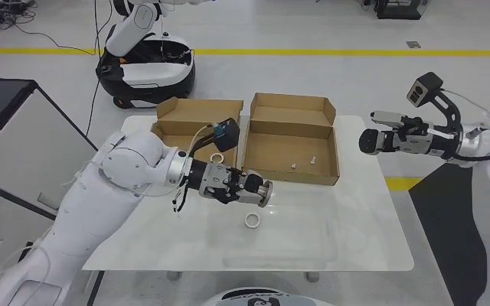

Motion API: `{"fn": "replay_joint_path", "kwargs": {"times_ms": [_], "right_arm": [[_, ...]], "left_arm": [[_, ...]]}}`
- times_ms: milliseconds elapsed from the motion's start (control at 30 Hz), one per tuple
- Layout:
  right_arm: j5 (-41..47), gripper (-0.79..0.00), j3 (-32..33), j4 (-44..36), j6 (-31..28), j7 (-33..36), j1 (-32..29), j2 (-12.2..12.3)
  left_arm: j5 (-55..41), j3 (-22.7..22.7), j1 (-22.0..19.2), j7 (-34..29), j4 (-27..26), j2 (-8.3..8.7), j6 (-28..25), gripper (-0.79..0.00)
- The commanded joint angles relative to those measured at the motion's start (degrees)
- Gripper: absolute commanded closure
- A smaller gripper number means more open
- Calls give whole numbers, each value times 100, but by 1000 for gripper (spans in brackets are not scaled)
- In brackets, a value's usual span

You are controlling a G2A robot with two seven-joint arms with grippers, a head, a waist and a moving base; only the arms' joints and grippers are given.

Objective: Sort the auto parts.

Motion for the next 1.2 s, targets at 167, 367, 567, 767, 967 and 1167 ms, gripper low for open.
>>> {"fn": "replay_joint_path", "kwargs": {"times_ms": [167,367,567,767,967,1167], "right_arm": [[0,-785,0,0,0,0,0,0],[0,-785,0,0,0,0,0,0],[0,-785,0,0,0,0,0,0],[0,-785,0,0,0,0,0,0],[0,-785,0,0,0,0,0,0],[0,-785,0,0,0,0,0,0]], "left_arm": [[-886,-186,376,892,265,-17,-269,0],[-2330,-341,502,692,500,-24,-834,0],[-3601,-346,525,587,474,-64,-1016,0],[-4342,-246,522,651,439,-163,-1080,0],[-5037,-248,572,585,359,-308,-1015,0],[-4709,-323,558,526,303,-358,-956,0]]}}
